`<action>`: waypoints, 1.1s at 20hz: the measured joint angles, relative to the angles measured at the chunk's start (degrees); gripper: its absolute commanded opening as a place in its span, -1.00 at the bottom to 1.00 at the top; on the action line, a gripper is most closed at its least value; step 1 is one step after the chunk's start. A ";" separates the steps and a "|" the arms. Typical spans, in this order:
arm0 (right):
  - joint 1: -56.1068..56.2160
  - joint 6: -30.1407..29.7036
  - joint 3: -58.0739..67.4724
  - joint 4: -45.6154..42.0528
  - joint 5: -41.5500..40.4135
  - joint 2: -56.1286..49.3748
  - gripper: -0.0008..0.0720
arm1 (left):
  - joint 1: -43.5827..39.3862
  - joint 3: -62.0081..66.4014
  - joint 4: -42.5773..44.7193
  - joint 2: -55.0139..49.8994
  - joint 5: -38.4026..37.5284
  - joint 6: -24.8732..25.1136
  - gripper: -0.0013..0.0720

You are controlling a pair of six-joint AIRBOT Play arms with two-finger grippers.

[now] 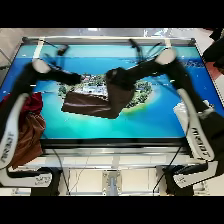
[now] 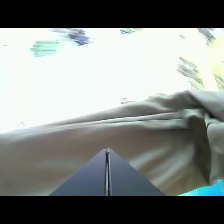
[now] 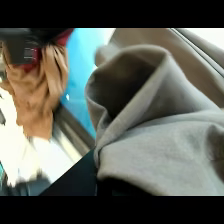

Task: Fold the shirts.

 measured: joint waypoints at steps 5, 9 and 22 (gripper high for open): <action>11.34 0.37 1.22 1.31 -20.72 -4.63 0.92 | 11.21 0.00 0.52 6.62 -4.70 0.00 -0.93; 10.69 0.42 7.69 -3.69 -19.65 -5.42 0.90 | 14.64 -0.17 0.59 8.11 -6.21 0.00 -0.93; -11.52 3.80 -9.14 -13.77 2.05 -8.55 0.74 | 15.91 -1.25 0.61 8.31 -7.26 0.00 -0.93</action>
